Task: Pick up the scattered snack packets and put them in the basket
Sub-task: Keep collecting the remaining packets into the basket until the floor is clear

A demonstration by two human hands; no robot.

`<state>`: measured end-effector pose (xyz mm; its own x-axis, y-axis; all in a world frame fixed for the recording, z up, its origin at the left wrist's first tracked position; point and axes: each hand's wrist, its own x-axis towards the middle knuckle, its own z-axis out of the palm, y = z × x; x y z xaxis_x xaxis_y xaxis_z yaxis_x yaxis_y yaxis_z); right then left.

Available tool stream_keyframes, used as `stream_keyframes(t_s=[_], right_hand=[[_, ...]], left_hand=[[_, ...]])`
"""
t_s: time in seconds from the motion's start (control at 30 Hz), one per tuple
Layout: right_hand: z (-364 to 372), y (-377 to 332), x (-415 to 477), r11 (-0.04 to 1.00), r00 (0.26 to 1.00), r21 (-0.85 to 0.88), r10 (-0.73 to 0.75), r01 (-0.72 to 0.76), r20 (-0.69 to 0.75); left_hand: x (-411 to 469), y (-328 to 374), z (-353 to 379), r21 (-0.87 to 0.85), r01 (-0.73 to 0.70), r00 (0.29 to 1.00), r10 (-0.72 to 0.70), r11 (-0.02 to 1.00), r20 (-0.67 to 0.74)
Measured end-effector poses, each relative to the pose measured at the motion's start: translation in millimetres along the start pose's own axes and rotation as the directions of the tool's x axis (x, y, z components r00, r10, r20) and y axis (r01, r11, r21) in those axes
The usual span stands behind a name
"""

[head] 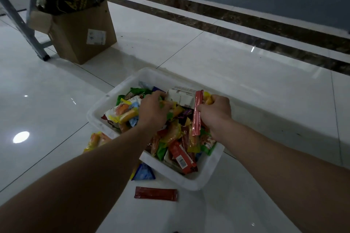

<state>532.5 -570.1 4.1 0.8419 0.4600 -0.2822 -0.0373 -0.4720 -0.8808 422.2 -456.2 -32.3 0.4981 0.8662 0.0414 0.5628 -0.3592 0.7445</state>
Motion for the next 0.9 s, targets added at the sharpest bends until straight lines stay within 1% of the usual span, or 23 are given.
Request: stream_keyframes(t_s=[0.07, 0.13, 0.23, 0.33, 0.43, 0.5, 0.6, 0.7, 0.8, 0.9], right_hand=[[0, 0, -1, 1.0, 1.0, -0.011, -0.02, 0.02, -0.003], [1, -1, -3, 0.998, 0.999, -0.042, -0.05, 0.051, 0.006], [-2, 1, -10, 0.99, 0.993, -0.088, -0.112, 0.114, 0.024], [-5, 4, -21, 0.989, 0.993, -0.092, -0.114, 0.116, 0.028], [-7, 4, -37, 0.973, 0.988, -0.176, -0.148, 0.151, 0.03], [-8, 3, -52, 0.953, 0.979, -0.225, -0.2, 0.201, 0.03], [-2, 1, -81, 0.916, 0.953, -0.265, -0.298, 0.301, 0.054], [17, -5, -114, 0.888, 0.924, -0.254, -0.364, 0.383, 0.121], [44, -11, -147, 0.859, 0.889, -0.239, -0.413, 0.452, 0.197], [72, -10, -177, 0.848, 0.86, -0.218, -0.413, 0.483, 0.299]], left_hand=[[-1, -2, -2, 0.019, -0.017, 1.0, 0.017, 1.0, -0.021], [-4, -3, -6, 0.0, -0.03, 0.999, 0.03, 1.0, -0.021], [-11, -4, -16, 0.008, -0.092, 0.995, 0.092, 0.996, -0.024], [-24, -8, -30, 0.016, -0.123, 0.992, 0.123, 0.992, -0.023], [-44, -12, -47, 0.039, -0.123, 0.991, 0.125, 0.992, -0.046], [-59, -19, -58, 0.01, -0.127, 0.991, 0.127, 0.992, -0.047], [-83, -32, -80, -0.061, -0.114, 0.992, 0.111, 0.992, -0.052], [-107, -48, -112, -0.087, -0.1, 0.993, 0.094, 0.991, -0.076], [-126, -75, -140, -0.116, -0.015, 0.997, 0.007, 0.993, -0.077], [-146, -108, -161, -0.121, 0.041, 0.995, -0.051, 0.992, -0.083]])
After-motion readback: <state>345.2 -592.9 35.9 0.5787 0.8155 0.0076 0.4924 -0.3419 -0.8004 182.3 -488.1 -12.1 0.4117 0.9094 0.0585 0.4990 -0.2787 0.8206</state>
